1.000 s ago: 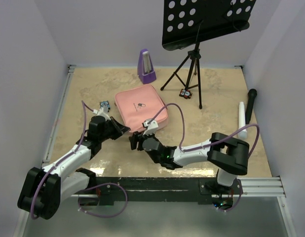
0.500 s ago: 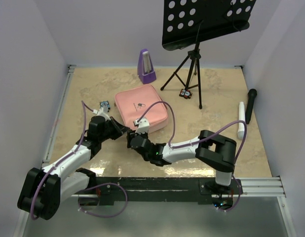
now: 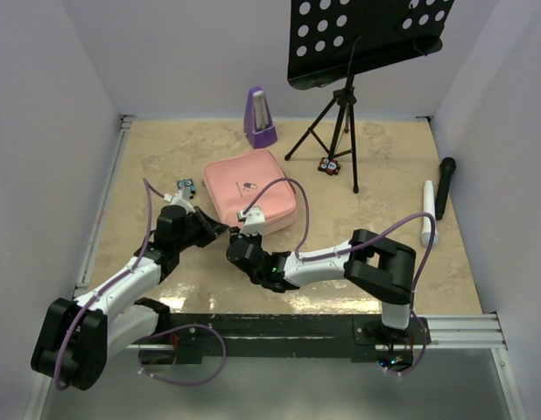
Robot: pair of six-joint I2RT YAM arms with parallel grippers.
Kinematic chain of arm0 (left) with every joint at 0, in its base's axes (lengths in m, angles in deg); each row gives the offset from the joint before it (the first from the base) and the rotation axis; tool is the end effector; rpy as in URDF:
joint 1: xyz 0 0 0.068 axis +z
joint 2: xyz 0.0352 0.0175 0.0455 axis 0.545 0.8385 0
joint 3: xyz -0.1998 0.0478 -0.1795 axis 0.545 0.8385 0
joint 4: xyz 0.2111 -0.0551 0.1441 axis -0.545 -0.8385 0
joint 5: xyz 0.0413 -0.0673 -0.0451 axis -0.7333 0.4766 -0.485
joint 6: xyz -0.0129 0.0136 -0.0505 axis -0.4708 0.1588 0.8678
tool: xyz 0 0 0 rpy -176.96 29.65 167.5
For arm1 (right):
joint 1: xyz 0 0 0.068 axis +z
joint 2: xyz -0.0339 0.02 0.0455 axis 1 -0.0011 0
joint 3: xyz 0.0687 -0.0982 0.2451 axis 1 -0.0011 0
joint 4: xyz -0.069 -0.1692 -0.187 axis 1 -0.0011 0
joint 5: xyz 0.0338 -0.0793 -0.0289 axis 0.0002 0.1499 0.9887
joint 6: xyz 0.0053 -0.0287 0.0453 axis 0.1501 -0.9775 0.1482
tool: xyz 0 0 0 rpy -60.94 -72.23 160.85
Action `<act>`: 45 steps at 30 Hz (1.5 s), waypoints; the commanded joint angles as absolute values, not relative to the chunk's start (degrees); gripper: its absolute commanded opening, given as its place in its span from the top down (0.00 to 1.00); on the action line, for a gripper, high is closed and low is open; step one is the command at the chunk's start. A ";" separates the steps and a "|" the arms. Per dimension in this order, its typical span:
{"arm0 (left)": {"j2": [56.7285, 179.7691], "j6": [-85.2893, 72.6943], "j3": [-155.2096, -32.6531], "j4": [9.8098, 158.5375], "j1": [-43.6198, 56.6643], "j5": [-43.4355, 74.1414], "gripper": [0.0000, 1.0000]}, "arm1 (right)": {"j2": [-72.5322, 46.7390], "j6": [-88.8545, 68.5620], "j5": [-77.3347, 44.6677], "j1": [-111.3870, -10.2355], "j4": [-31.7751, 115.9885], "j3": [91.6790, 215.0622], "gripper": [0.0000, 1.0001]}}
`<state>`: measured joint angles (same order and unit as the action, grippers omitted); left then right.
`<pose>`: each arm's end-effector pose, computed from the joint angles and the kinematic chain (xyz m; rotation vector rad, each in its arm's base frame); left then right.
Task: Organize the medicine kit
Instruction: Zip the medicine box at the center of the board.
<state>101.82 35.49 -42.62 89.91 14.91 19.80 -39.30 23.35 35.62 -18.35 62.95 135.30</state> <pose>0.1949 -0.0720 0.1809 -0.5413 2.1757 -0.9525 0.1465 0.3616 0.1672 -0.0795 1.9622 0.4844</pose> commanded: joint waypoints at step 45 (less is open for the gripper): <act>101.29 31.52 -43.38 87.26 15.27 18.43 1.00 | -37.81 28.56 38.68 -23.05 59.23 130.56 1.00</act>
<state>101.80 35.05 -42.65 89.97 15.02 19.17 -38.99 27.31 33.66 -19.61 63.89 133.81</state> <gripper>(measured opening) 0.063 0.011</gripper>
